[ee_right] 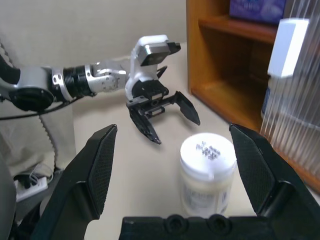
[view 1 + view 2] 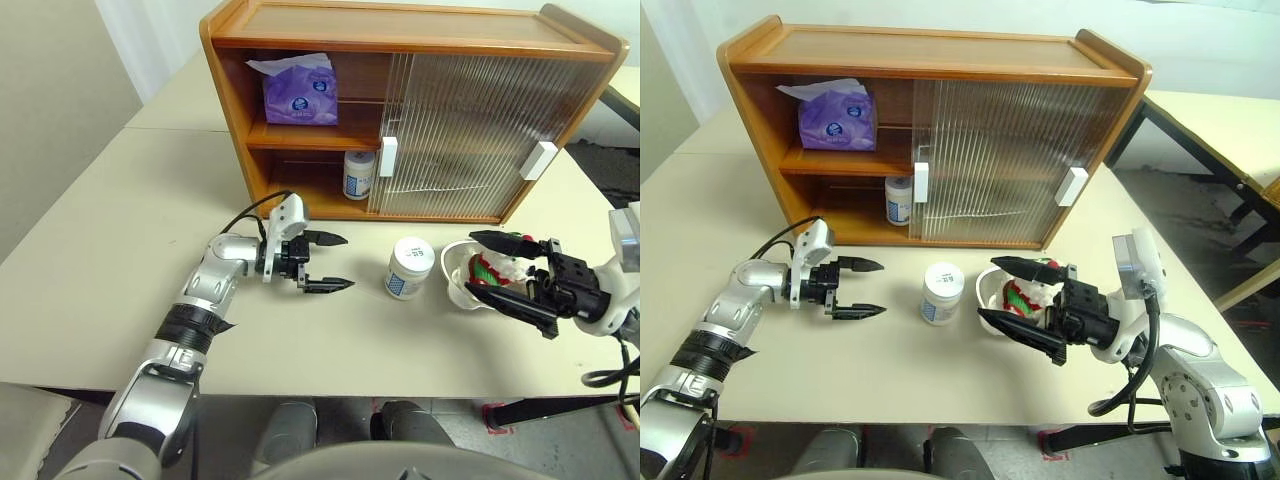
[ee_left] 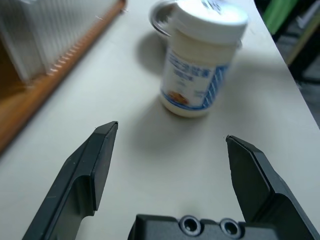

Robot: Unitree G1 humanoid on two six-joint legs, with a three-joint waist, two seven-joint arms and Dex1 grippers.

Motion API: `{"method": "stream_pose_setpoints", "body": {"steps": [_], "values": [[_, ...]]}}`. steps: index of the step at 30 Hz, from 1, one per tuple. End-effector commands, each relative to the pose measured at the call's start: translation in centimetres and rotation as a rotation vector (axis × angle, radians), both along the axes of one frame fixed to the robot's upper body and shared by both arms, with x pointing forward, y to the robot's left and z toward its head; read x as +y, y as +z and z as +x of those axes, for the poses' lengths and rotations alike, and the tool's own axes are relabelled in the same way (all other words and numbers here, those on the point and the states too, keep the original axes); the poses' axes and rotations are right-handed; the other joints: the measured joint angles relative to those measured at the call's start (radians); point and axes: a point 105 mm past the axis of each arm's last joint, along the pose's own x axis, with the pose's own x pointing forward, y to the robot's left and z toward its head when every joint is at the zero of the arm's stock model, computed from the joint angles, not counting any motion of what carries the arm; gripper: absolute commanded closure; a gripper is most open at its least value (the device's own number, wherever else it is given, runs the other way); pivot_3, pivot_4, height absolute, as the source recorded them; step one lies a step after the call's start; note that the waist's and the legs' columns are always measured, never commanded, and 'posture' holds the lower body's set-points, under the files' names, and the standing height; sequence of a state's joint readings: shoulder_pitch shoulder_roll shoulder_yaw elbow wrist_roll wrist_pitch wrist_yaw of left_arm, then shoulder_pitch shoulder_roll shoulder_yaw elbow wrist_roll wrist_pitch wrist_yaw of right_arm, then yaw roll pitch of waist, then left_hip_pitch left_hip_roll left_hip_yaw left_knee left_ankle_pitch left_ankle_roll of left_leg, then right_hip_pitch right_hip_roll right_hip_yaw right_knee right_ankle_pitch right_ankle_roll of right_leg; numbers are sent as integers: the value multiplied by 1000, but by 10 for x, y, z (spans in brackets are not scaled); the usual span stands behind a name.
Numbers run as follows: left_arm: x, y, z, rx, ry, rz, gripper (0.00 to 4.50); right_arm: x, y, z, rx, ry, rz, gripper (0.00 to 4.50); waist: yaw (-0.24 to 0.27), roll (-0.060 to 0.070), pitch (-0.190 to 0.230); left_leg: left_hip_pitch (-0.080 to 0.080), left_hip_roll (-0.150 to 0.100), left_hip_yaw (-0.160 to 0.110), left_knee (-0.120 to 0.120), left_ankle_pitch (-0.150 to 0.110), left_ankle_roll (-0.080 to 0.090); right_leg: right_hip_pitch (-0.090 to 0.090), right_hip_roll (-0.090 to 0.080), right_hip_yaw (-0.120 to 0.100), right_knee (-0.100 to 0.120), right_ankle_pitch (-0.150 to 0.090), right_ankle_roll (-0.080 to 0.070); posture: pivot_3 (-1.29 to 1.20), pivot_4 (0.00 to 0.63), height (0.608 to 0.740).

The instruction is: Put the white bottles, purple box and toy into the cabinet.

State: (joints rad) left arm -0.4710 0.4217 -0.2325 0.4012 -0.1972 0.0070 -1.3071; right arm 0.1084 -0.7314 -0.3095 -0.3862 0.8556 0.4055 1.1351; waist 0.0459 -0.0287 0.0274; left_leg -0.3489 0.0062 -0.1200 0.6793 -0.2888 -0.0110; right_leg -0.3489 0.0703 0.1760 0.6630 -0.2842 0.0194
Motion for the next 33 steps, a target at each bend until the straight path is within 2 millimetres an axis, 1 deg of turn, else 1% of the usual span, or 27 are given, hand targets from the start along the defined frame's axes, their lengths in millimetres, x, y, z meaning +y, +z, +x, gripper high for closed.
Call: {"method": "stream_pose_setpoints", "body": {"steps": [1,6,8,10,13,17,22,26,33], "values": [[-8,-6,-1,-18,-53,46,19,-3,5,-2,-28,-8,-21,0,-2,0,0,0,0,0,0,0,0,0,0,0,0,-1,2,24,11,740],[-23,-11,3,-25,-59,43,19,-3,4,-3,-28,-13,-26,0,-7,1,-1,0,0,0,0,0,1,1,0,0,0,-2,6,19,7,740],[-27,-16,5,-27,-46,64,19,-3,4,-3,-28,-14,-27,0,-11,1,-1,0,0,0,1,1,2,1,0,0,0,-1,7,17,6,740],[-32,-21,4,-17,-42,80,19,-3,5,-3,-30,-16,-25,0,-16,2,-1,0,0,1,1,1,2,1,0,0,0,-1,8,16,5,740],[-40,-22,2,9,-33,54,19,-3,6,-2,-34,-18,-22,0,-20,2,-2,0,0,4,1,1,2,1,0,-1,0,-1,9,16,2,740],[-49,-29,0,-2,-33,51,19,-2,6,-2,-34,-16,-23,0,-23,3,-2,0,0,5,1,2,3,2,0,-1,0,0,10,14,4,740],[-55,-29,1,8,-17,33,19,-1,5,-2,-33,-16,-23,0,-24,3,-2,0,0,5,2,3,3,2,0,-1,0,0,11,17,5,740],[-62,-34,0,13,-28,47,19,-1,6,-2,-32,-16,-27,0,-24,4,-3,1,0,5,2,3,3,3,0,-1,0,0,11,16,7,740],[-79,-36,-2,9,-53,41,19,1,5,-3,-29,-17,-32,0,-25,4,-3,1,-1,5,4,3,3,4,0,-1,0,1,12,8,8,740]]}}
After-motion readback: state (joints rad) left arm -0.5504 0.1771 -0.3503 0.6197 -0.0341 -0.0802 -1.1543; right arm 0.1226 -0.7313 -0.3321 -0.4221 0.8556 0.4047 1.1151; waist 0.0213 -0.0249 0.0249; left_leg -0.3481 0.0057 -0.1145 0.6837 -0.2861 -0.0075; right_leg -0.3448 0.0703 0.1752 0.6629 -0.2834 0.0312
